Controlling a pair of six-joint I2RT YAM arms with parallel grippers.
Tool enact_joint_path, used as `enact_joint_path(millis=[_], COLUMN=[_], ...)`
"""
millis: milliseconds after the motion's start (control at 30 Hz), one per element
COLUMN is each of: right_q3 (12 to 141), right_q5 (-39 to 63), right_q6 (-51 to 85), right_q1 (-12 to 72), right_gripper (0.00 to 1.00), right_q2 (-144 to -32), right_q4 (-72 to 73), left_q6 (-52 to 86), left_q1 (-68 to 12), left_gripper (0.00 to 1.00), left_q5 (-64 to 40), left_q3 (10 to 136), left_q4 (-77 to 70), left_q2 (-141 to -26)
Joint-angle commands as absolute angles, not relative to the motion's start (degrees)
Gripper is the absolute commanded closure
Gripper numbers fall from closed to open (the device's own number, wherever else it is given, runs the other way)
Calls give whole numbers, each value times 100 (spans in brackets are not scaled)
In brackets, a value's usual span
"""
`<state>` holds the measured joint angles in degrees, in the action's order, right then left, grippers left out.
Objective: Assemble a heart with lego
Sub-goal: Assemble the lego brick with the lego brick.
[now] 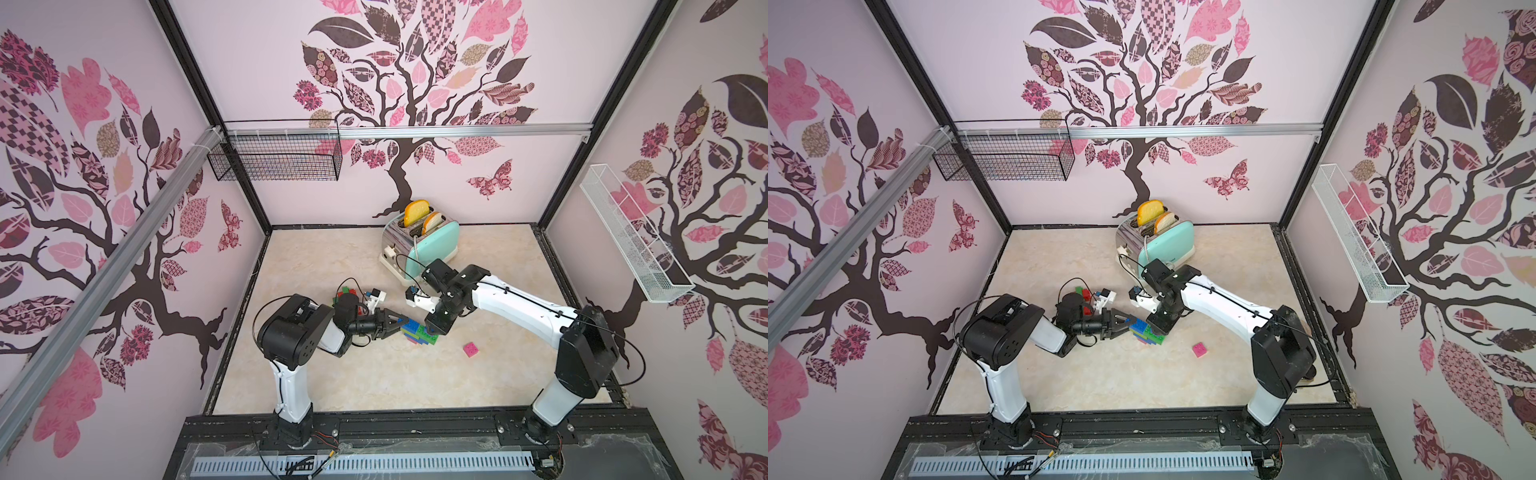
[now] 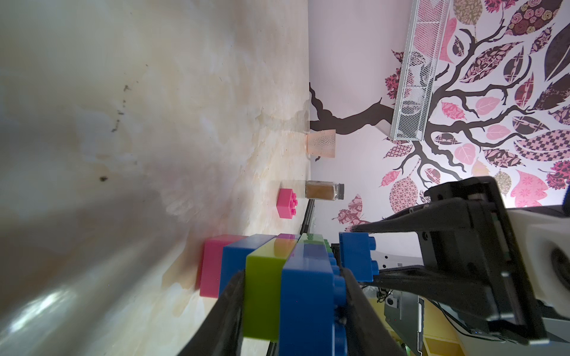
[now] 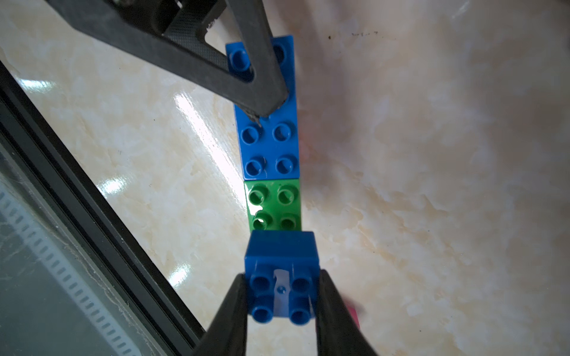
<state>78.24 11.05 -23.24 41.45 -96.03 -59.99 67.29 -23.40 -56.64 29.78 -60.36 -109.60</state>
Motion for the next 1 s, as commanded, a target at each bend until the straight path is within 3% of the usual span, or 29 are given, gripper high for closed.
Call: enact_joint_path(millis=[0,767,967], right_q3=[7920,7572,7331], right_q5=[1199,775,236], right_q6=[-2530,-2666,-2638], right_q1=[4170,4343,4567], right_gripper=[75,75,76], right_q2=[-9653,-9905,-9746], right_q4=[-5968,-5700,-5401], left_q6=[6609,6575,6583], left_q1=[-2346,-2340,-2343], left_gripper=[61,61,61], left_q5=[-5641,-5643,-5634], left_q3=[2918,2900,2908], left_q4=[-6004,-5968,-5971], left_q2=[-10969,-10932,-10932])
